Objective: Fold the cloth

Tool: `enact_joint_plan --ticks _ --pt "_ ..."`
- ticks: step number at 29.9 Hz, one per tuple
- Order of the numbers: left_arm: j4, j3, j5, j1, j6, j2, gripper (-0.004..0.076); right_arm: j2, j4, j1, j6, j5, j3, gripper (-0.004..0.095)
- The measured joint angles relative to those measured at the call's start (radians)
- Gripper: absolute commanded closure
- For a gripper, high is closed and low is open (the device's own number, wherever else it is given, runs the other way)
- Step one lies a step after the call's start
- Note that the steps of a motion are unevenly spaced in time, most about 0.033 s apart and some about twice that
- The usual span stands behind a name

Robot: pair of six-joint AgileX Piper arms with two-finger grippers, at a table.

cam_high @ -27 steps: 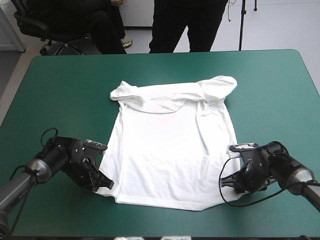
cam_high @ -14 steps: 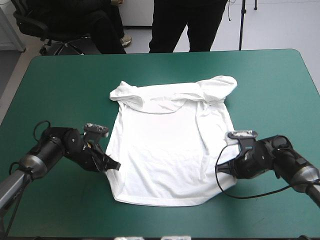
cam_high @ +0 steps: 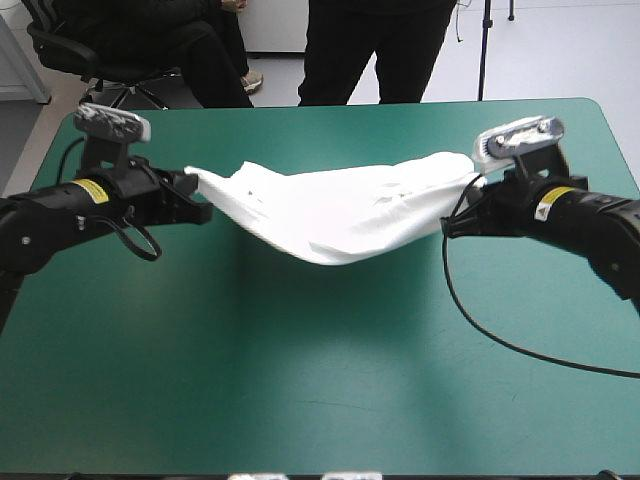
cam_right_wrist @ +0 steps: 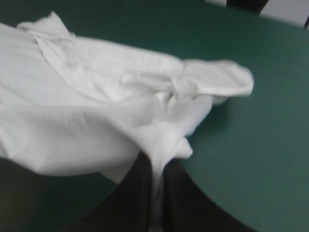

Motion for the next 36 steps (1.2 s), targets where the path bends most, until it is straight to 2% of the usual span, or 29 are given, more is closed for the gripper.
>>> enact_joint_plan --ticks 8,17,20,28,33,36 --pt "0.000 -0.293 -0.123 0.000 0.034 -0.009 0.0741 -0.001 -0.086 0.000 -0.081 -0.114 -0.321 0.0925" --pt "-0.048 -0.510 -0.341 0.000 0.135 -0.012 0.0741 -0.010 -0.085 0.000 -0.198 -0.246 -0.530 0.0925" --pt "-0.110 -0.577 -0.398 0.000 0.206 -0.014 0.0741 -0.010 -0.049 0.000 -0.257 -0.305 -0.589 0.0925" --pt "-0.244 -0.667 -0.434 0.000 0.342 -0.029 0.0741 -0.021 0.062 0.000 -0.345 -0.341 -0.666 0.0925" --pt "-0.245 -0.665 -0.416 0.000 0.348 -0.006 0.0741 0.014 0.062 0.000 -0.349 -0.287 -0.667 0.0925" --pt "-0.237 -0.655 -0.439 0.000 0.351 0.042 0.0741 0.073 0.024 0.000 -0.349 -0.289 -0.667 0.0925"
